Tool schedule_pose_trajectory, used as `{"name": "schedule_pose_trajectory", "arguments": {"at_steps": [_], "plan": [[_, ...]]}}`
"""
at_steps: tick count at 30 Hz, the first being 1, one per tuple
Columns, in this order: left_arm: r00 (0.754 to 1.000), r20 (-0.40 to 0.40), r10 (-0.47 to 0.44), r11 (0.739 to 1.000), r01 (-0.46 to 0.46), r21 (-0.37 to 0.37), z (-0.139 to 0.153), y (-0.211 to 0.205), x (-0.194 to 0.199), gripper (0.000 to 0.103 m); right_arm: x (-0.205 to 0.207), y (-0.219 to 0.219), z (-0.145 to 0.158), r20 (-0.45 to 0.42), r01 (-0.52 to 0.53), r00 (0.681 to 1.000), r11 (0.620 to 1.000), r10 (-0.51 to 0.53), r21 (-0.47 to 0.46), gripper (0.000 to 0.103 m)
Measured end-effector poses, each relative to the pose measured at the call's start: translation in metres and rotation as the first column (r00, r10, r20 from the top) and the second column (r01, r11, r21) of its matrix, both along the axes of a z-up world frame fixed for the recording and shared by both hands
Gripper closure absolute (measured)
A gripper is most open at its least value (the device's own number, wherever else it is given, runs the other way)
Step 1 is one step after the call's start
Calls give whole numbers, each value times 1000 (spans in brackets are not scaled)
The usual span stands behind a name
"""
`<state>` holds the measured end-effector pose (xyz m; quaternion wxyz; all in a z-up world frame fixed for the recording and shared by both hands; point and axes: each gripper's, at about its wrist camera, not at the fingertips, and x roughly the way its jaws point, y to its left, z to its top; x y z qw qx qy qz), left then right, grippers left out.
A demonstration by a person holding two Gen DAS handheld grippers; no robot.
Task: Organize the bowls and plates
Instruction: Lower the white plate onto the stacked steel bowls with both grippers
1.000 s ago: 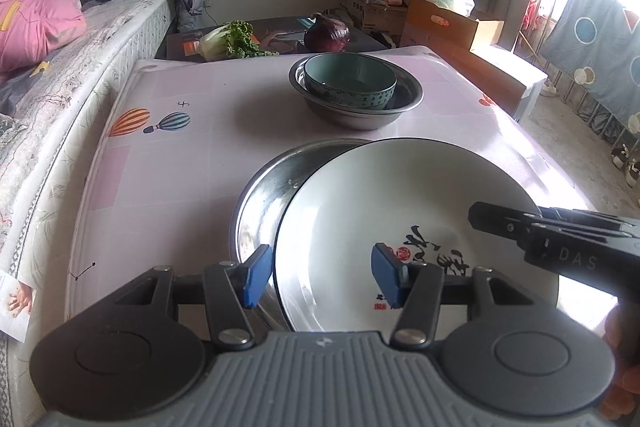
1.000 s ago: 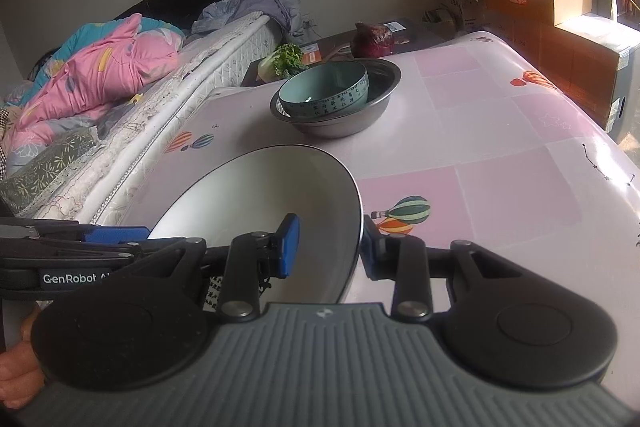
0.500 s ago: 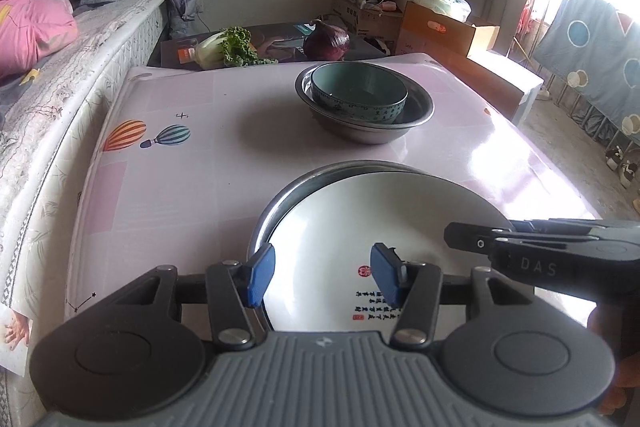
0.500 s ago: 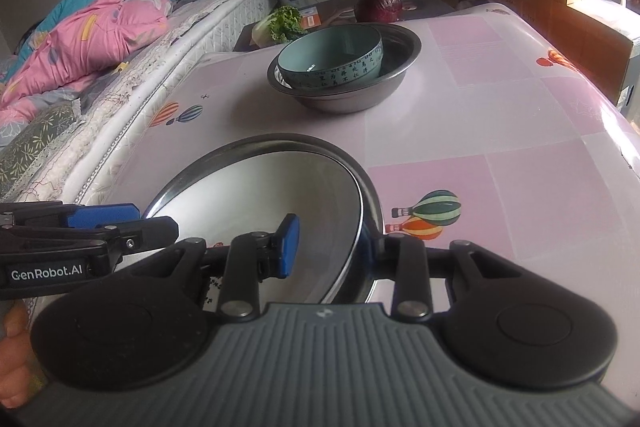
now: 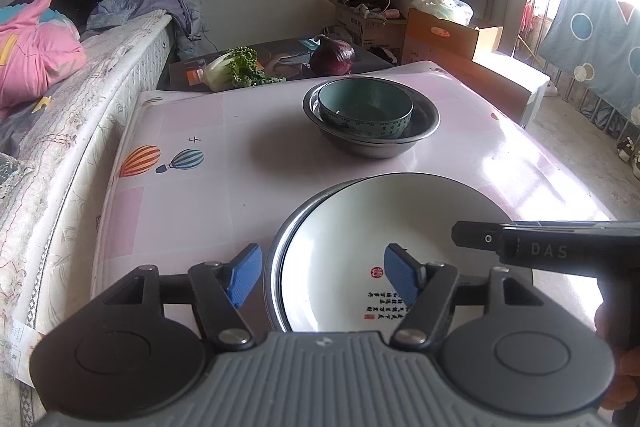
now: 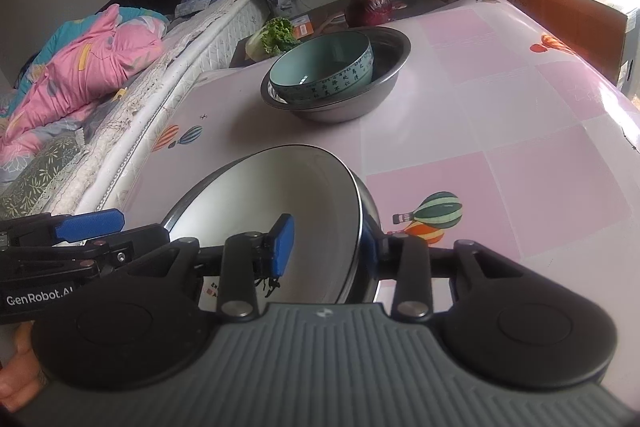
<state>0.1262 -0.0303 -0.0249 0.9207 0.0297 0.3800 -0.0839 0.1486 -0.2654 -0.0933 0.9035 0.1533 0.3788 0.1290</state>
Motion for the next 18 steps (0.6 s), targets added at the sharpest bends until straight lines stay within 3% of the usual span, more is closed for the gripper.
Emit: {"name": "schedule_pose_trajectory", "arguments": {"at_steps": [3,6,8,11,14,18], "plan": [[1000,0,4,1000,-4,8,2,-1,-3,31,3,1,-2,-4,1,1000,1000,-1,26,59],[1000,-11,16,1000,-15,24,1,-1,-4,31,7,11,2,-3,-24,1000,1000,24,-17,52],[999,-17,27,999,-26,35,1,1,-5,31,8,18,7,-7,-32,999,997,32,-69,51],[999,-25,44,998,-43,36,0,7,-6,31,8,18,13,-14,-16,1000,997,15,-69,51],[998,-31,63,997,-62,37,0,13,-8,31,10,5,15,-36,32,999,999,-31,9,41],[997,-32,75,997,-74,36,2,18,-10,31,8,-15,12,-68,66,996,986,-56,155,39]]}}
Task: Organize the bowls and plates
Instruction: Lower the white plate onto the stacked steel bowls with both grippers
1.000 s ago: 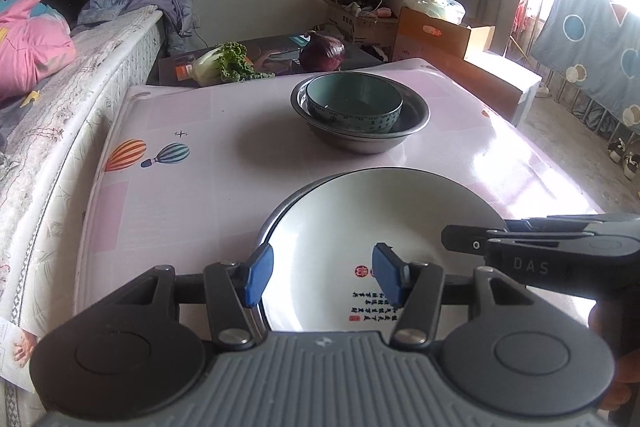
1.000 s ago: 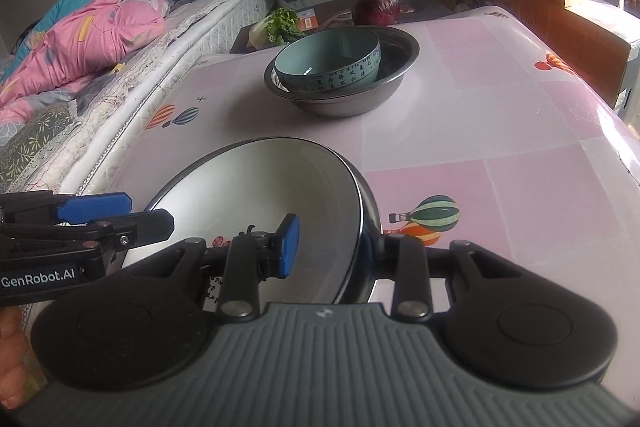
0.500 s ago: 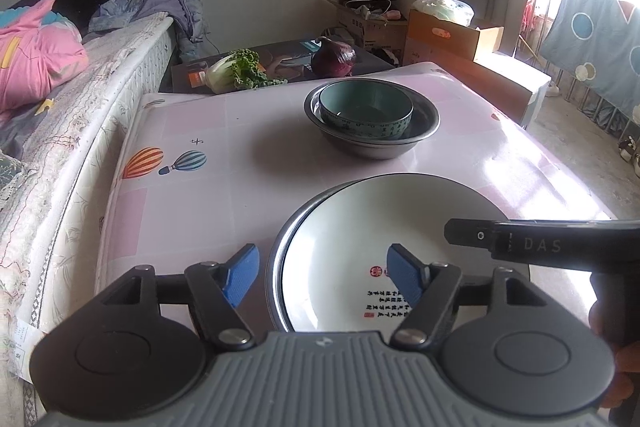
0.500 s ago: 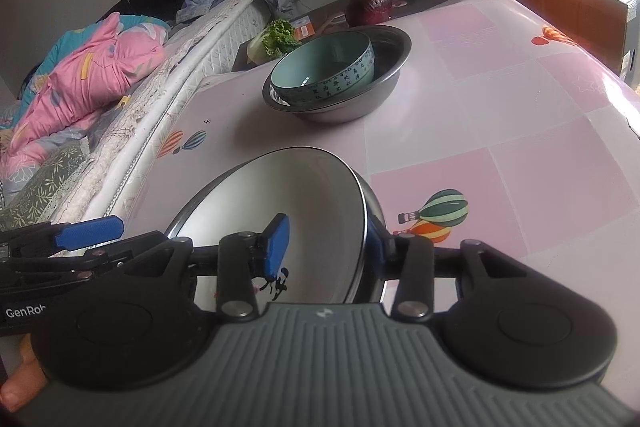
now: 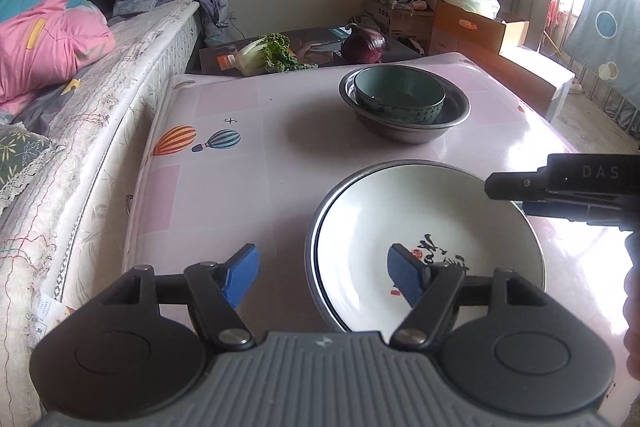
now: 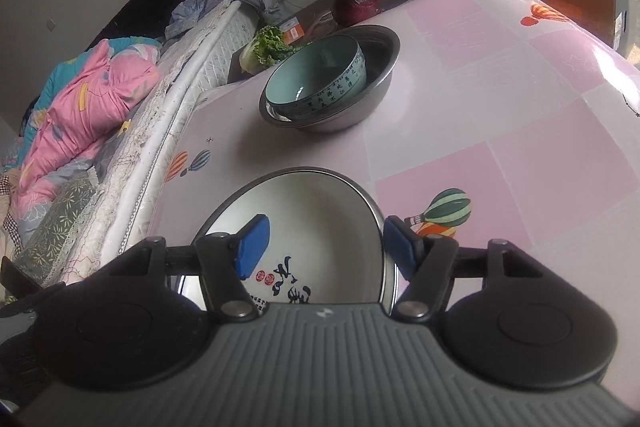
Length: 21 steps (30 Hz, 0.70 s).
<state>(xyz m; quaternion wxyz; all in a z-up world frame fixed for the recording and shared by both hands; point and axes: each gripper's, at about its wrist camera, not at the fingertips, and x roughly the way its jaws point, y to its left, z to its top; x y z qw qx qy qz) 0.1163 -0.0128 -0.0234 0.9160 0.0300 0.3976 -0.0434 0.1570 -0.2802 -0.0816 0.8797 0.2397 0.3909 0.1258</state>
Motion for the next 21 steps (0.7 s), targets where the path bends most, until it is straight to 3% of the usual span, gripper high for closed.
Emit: {"name": "schedule_pose_trajectory", "arguments": {"at_steps": [3,21], "plan": [[1000,2,5,1000,-5,2,2,2,-2,30,-7,-7,2,20,4,1000,997,-6,78,39],[1000,-8,9,999,-8,42,8,1,-10,21,-34,-8,-9,9,-22,1000,990,21,138,38]]}}
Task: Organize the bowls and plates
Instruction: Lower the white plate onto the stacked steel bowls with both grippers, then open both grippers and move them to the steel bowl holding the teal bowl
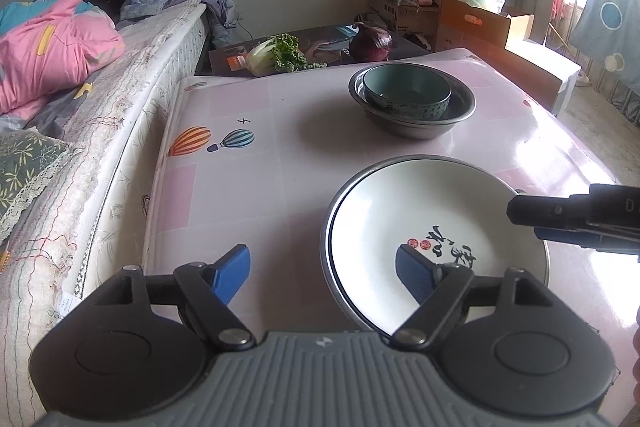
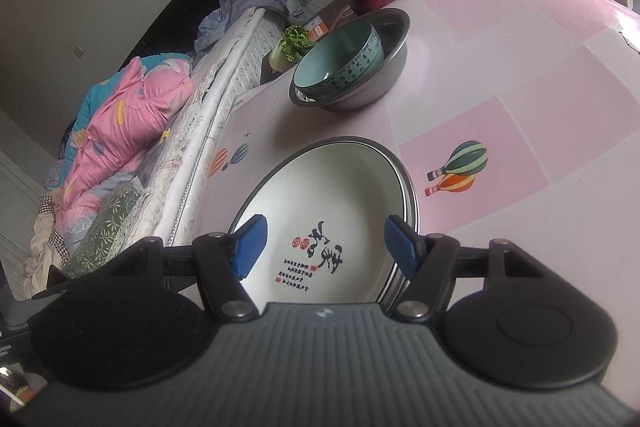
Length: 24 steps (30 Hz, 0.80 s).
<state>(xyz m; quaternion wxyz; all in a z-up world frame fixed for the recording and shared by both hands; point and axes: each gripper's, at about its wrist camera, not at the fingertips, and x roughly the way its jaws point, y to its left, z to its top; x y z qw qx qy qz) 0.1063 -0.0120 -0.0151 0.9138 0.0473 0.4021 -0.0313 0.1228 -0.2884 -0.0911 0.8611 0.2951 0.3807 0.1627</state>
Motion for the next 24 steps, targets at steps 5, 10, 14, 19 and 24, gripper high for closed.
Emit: {"name": "schedule_pose_trajectory", "arguments": {"at_steps": [5,10,14,19,24], "plan": [[1000,-6,0,1000,0,13,0,-5,1,19,-1,-8,1,6,5,1000,1000,-5,10,38],[1000,-17,-4,1000,4,22,-2,-10,7,18,1,-17,0,3,9,1000,999,-9,33,38],[999,-35,-8,1000,8,24,-6,-15,15,17,5,-25,-4,-3,17,1000,999,-17,40,38],[1000,-21,-21,1000,20,-5,-6,-14,28,17,13,-36,-8,-16,27,1000,998,-26,65,38],[999,35,-21,997,23,-74,9,-4,60,15,33,-52,3,15,50,999,998,-50,28,38]]}}
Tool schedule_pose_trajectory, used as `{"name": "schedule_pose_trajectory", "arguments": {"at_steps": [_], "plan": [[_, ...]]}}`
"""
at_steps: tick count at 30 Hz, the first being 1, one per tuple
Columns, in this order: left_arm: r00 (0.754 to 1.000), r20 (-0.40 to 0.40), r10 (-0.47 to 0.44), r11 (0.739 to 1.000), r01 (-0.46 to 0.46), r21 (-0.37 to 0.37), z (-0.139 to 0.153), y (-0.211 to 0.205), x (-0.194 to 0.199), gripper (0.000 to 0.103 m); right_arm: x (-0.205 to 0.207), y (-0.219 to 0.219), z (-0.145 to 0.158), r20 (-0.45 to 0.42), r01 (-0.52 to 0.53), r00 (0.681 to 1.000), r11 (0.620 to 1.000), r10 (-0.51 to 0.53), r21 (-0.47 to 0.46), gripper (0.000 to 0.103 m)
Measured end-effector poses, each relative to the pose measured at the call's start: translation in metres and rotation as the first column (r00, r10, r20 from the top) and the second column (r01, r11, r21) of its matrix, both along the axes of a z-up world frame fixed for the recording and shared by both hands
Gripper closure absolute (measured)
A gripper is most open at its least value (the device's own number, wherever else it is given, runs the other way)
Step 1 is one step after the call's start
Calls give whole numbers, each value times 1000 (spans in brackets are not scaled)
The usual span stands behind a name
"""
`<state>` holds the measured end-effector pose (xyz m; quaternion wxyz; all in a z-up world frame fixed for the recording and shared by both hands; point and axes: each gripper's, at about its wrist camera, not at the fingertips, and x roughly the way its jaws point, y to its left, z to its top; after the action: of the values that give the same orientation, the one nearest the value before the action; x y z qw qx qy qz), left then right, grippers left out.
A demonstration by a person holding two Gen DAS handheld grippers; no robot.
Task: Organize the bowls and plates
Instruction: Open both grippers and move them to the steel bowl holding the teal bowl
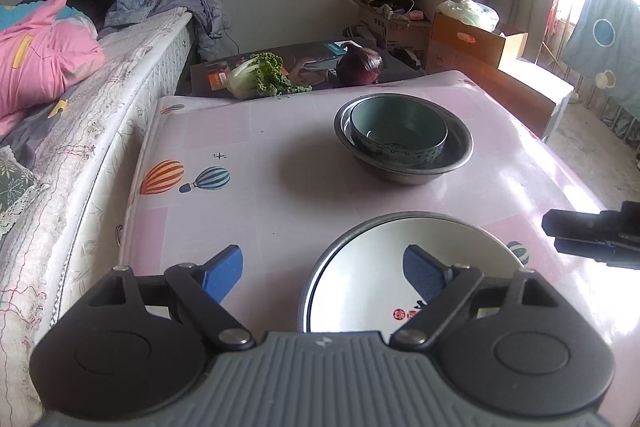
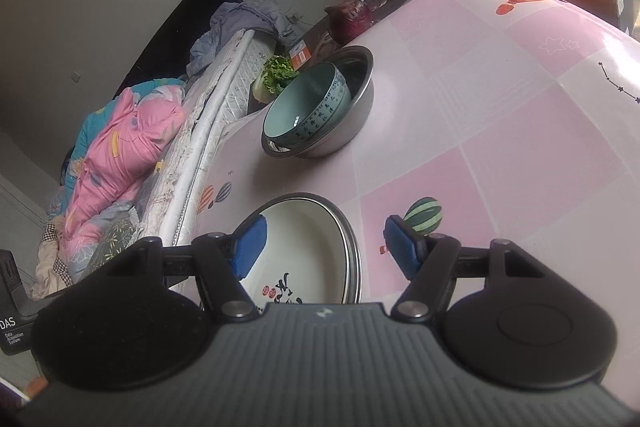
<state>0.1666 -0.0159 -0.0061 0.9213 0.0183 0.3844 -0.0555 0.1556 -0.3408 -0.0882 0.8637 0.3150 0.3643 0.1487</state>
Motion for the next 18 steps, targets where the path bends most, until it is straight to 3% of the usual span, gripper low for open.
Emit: {"name": "schedule_pose_trajectory", "arguments": {"at_steps": [6,8,10,13,18], "plan": [[1000,19,-1,996,2,-94,6,3,65,16,46,-19,17,46,38,998,998,-36,-45,38],[1000,0,-9,991,9,-134,2,3,87,21,68,-22,17,48,40,998,997,-37,-70,40],[1000,-29,-5,986,0,-166,-5,3,112,34,88,-23,16,40,39,999,995,-36,-92,45],[998,-70,-4,984,-8,-178,-17,3,138,43,119,-22,12,33,27,999,992,-23,-126,52],[992,-124,-19,981,-5,-192,-37,3,161,49,159,-15,0,4,-6,1000,987,7,-161,60]]}}
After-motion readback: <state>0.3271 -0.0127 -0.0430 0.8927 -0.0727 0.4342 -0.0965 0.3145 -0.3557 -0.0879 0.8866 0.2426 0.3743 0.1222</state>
